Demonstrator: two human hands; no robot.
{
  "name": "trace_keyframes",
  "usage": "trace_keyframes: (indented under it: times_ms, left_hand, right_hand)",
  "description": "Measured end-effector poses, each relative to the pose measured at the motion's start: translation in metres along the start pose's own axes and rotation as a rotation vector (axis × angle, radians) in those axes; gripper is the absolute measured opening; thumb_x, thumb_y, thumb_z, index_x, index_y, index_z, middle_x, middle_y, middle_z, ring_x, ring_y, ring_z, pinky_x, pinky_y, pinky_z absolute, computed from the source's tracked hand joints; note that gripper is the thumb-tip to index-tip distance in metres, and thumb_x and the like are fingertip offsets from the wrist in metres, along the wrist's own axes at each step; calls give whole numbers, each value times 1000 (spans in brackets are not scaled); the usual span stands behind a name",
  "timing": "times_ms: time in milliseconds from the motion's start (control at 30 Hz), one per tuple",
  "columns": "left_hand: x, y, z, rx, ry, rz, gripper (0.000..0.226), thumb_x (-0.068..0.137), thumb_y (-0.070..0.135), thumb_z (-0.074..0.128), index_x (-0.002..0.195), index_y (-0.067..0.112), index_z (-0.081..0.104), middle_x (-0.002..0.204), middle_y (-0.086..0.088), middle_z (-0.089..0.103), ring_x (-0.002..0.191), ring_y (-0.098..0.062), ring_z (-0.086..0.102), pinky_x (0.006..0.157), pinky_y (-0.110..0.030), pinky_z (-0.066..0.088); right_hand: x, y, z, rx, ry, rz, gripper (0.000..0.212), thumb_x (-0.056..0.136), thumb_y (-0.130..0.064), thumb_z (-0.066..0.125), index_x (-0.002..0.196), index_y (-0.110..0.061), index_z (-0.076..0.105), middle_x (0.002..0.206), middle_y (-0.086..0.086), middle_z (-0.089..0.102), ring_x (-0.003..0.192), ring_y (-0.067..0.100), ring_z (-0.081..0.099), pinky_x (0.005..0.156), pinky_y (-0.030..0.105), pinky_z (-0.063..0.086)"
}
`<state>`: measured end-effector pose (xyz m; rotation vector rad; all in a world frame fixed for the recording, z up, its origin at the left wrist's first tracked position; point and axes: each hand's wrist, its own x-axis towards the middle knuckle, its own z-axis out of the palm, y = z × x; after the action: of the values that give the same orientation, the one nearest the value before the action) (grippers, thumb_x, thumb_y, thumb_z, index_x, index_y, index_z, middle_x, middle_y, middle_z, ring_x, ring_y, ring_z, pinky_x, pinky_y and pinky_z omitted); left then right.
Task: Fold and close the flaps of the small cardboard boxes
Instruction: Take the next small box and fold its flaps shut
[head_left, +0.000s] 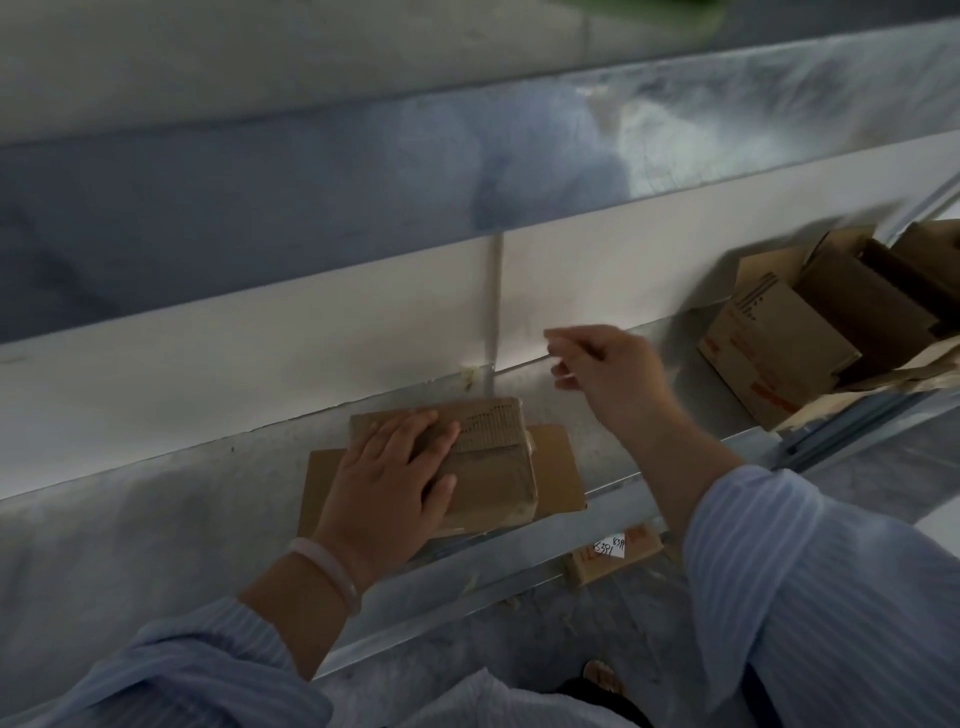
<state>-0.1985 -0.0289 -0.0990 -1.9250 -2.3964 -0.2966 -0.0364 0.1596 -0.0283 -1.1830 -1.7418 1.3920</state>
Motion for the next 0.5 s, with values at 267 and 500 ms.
trace_keyframes:
  times_ms: [267, 500]
  left_hand:
    - [-1, 0, 2, -11, 16, -5, 52, 92, 48, 35, 136, 25, 50, 139, -2, 49, 126, -21, 43, 110, -41, 34]
    - [-1, 1, 0, -27, 10, -9, 52, 93, 48, 35, 137, 25, 50, 139, -1, 48, 127, -22, 43, 109, -43, 35]
  right_hand:
    - [-25, 32, 33, -620, -149, -206, 18, 93, -19, 59, 106, -18, 71, 101, 0, 68, 90, 13, 60, 85, 24, 48]
    - [-46, 61, 32, -744, -190, -387, 42, 94, -38, 41, 121, -18, 66, 104, 6, 56, 90, 24, 58, 76, 33, 52]
